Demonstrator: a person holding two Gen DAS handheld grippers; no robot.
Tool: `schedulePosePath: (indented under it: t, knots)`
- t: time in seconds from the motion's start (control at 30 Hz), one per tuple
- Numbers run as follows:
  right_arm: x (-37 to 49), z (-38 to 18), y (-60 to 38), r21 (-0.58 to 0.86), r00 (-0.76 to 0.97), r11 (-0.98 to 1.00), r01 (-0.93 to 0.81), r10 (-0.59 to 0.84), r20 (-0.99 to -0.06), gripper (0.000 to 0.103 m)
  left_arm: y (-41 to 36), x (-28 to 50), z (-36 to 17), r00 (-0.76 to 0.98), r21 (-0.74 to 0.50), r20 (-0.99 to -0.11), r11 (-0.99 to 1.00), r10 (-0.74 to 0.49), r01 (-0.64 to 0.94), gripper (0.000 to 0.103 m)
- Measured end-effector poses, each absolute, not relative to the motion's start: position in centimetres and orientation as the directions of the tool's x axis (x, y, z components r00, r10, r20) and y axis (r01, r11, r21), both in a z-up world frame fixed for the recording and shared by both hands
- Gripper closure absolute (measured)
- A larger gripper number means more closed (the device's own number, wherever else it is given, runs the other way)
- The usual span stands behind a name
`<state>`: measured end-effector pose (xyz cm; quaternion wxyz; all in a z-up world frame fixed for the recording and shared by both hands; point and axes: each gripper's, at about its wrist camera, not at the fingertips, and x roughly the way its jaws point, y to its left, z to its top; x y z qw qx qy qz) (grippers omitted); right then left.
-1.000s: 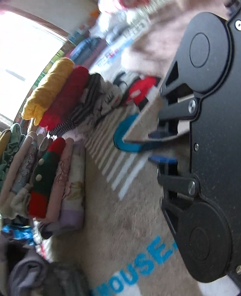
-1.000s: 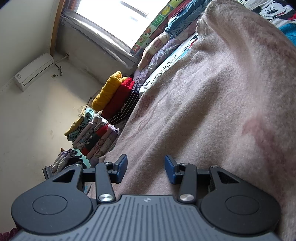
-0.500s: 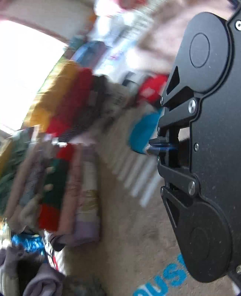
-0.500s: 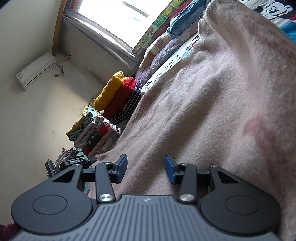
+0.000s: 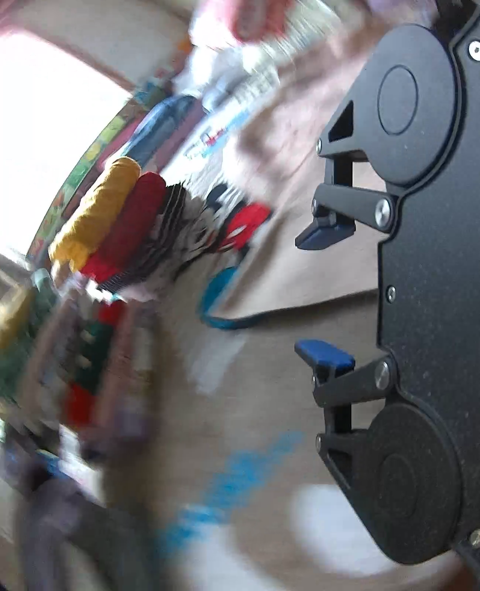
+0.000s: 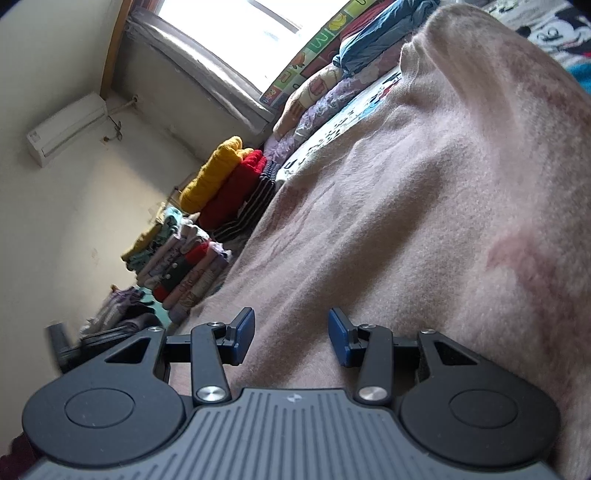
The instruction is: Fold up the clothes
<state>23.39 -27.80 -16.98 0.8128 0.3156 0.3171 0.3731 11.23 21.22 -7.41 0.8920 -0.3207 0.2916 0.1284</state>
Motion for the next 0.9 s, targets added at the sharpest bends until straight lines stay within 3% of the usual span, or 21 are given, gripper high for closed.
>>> schedulePosePath:
  t: [0.17, 0.4, 0.47, 0.57, 0.63, 0.8, 0.9]
  knots:
    - [21.3, -15.3, -26.8, 0.652, 0.560, 0.623, -0.431, 0.752, -0.349, 0.056, 20.2, 6.1, -11.1, 0.803, -0.715, -0.579, 0.562, -0.143, -0.416, 0.050]
    - [16.6, -12.4, -19.9, 0.454, 0.518, 0.670, -0.588, 0.742, -0.425, 0.057, 18.8, 5.6, -13.3, 0.846, -0.832, -0.485, 0.417, -0.223, -0.367, 0.051]
    - [16.0, -12.2, -17.3, 0.428, 0.490, 0.657, -0.621, 0.751, -0.442, 0.057, 18.2, 6.1, -13.3, 0.849, -0.828, -0.480, 0.432, -0.221, -0.356, 0.054]
    - [15.6, -12.2, -14.4, 0.412, 0.478, 0.660, -0.629, 0.745, -0.465, 0.057, 18.2, 6.9, -14.3, 0.849, -0.814, -0.498, 0.434, -0.179, -0.386, 0.084]
    - [15.8, -12.2, -12.7, 0.403, 0.493, 0.677, -0.616, 0.730, -0.473, 0.057, 18.4, 7.2, -14.5, 0.851, -0.822, -0.491, 0.423, -0.188, -0.381, 0.094]
    - [16.4, -12.1, -9.0, 0.340, 0.506, 0.707, -0.619, 0.691, -0.517, 0.058, 16.2, 6.7, -10.4, 0.849, -0.678, -0.521, 0.648, -0.090, -0.347, 0.096]
    - [16.1, -13.2, -6.3, 0.184, 0.511, 0.732, -0.656, 0.610, -0.606, 0.058, 16.1, 7.1, -11.8, 0.815, -0.640, -0.575, 0.662, -0.074, -0.391, 0.095]
